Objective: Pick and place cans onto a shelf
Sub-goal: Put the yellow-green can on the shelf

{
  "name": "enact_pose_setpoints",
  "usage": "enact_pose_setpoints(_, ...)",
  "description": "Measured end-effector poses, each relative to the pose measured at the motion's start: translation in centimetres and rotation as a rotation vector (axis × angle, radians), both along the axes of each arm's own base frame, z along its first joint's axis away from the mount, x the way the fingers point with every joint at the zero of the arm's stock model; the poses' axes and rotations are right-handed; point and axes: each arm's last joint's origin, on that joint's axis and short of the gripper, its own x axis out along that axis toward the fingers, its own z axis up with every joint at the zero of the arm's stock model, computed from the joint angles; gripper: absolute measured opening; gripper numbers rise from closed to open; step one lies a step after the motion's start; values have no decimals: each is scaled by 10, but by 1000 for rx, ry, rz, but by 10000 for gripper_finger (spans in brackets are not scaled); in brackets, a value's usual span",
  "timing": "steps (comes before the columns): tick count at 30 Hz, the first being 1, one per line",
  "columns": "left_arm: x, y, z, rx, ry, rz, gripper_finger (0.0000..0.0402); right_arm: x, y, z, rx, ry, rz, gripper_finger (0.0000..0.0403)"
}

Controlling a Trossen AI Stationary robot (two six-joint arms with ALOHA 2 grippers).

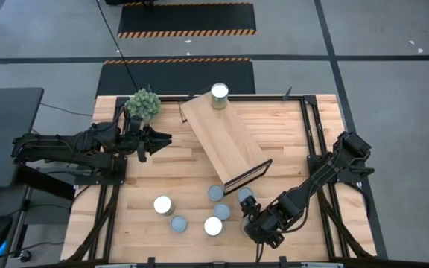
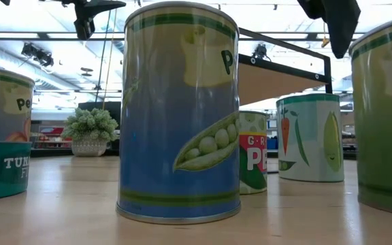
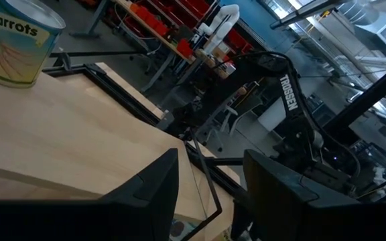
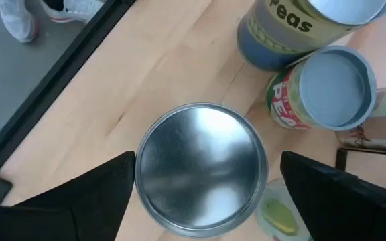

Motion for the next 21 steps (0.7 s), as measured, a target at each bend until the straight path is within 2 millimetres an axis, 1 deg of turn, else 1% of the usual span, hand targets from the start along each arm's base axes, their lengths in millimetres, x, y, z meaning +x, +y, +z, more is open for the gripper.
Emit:
enact_pose_setpoints(3, 0, 0, 0, -8, -1, 0, 174, 0, 1, -1, 2, 3, 10, 379)
enact_pose_setpoints(11, 0, -1, 0, -9, -1, -23, 174, 8, 6, -16, 10, 15, 1, 380)
enact_pose_setpoints(14, 0, -1, 0, -9, -3, -24, 174, 11, 5, -21, 16, 25, -20, 377)
enact_pose_setpoints(17, 0, -1, 0, -9, -2, -25, 174, 14, 2, -25, 24, 53, -48, 366)
enact_pose_setpoints(21, 0, -1, 0, -9, -2, -24, 174, 15, 0, -27, 23, 65, -60, 334)
